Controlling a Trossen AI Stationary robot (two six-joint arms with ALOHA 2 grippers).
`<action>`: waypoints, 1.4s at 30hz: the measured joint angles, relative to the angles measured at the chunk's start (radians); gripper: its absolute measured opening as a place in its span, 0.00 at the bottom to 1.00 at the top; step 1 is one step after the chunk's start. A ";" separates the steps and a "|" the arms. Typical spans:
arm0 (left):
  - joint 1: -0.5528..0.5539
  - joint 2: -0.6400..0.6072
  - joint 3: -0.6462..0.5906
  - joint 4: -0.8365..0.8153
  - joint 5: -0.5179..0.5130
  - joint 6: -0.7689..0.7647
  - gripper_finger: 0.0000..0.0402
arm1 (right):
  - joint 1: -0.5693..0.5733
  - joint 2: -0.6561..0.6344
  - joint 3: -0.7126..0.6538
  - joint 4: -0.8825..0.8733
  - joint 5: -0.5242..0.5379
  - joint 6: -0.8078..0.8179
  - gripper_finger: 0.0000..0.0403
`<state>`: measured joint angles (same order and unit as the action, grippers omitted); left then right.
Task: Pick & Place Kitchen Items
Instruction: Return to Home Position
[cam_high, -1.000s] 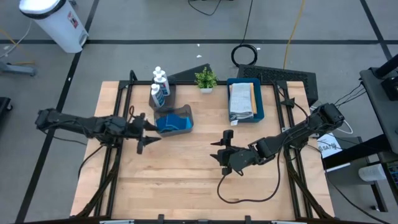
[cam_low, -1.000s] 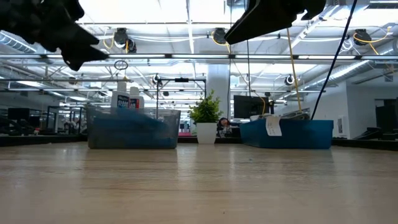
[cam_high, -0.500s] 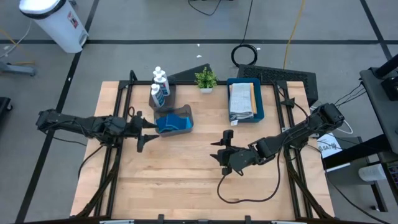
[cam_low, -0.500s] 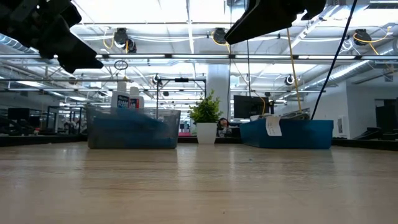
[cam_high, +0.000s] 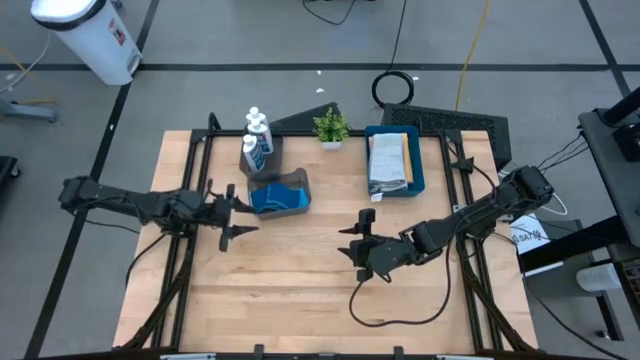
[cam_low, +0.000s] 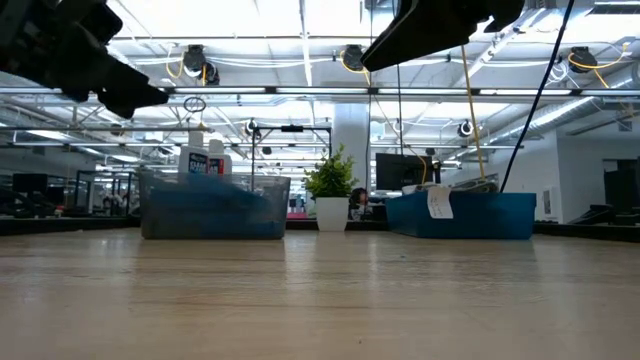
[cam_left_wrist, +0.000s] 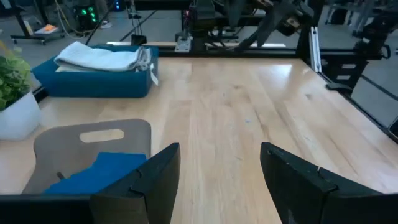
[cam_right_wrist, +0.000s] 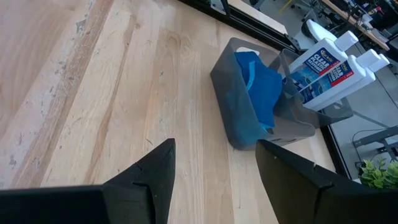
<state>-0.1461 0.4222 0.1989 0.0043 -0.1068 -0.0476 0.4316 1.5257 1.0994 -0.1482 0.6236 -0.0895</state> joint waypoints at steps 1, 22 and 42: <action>0.002 -0.009 0.000 -0.005 0.001 0.001 0.56 | 0.000 0.000 0.000 0.000 0.000 0.000 0.49; 0.007 -0.355 0.000 -0.206 0.004 0.038 0.56 | 0.000 0.000 0.000 -0.013 0.000 0.000 0.49; 0.007 -0.417 -0.100 -0.140 0.007 0.062 0.56 | 0.000 0.000 0.000 0.004 0.000 -0.003 0.49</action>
<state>-0.1390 0.0051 0.0990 -0.1359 -0.0999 0.0143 0.4316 1.5257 1.0994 -0.1446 0.6237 -0.0923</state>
